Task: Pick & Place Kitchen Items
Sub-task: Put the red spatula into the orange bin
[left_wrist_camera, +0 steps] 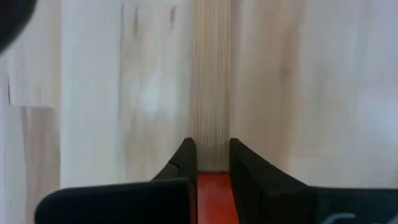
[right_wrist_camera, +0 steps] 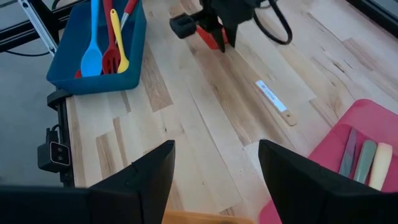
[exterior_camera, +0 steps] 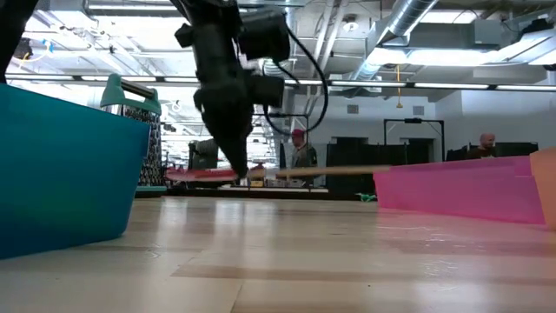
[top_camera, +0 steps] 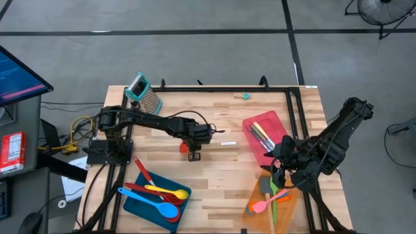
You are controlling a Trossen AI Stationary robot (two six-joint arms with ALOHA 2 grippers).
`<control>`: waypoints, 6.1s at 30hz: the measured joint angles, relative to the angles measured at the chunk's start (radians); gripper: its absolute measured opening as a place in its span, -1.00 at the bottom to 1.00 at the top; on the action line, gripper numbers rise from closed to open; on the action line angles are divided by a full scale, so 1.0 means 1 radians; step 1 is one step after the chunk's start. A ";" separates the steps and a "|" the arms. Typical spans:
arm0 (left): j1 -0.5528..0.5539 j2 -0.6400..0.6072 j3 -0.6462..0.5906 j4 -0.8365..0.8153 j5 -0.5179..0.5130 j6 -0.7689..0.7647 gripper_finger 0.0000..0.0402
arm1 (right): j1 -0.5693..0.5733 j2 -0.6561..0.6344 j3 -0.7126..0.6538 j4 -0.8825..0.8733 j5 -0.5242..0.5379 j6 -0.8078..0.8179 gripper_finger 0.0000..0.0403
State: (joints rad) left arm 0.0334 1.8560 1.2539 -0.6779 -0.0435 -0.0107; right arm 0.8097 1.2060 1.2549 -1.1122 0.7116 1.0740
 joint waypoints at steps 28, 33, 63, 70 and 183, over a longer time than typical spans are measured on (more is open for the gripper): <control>0.007 -0.741 0.004 0.023 0.115 -0.415 -0.82 | 0.000 0.000 0.000 -0.001 0.036 -0.011 0.13; 0.006 -0.847 0.004 0.168 0.189 -0.491 -0.82 | -0.005 0.000 0.000 0.007 0.102 -0.032 0.13; -0.075 -0.716 0.005 0.685 0.331 -0.526 -0.77 | -0.762 0.060 0.145 1.110 -0.777 -0.905 0.40; -0.100 -0.630 0.005 0.792 0.331 -0.540 -0.76 | -0.806 0.083 0.203 1.089 -0.872 -0.923 0.45; -0.064 -0.737 0.005 0.745 0.349 -0.562 -0.54 | 0.242 -0.172 -0.571 0.257 -0.164 0.996 -0.95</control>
State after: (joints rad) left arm -0.0303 1.1187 1.2587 0.0673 0.3054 -0.5728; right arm 1.0521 1.0342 0.6834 -0.8553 0.5479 2.0698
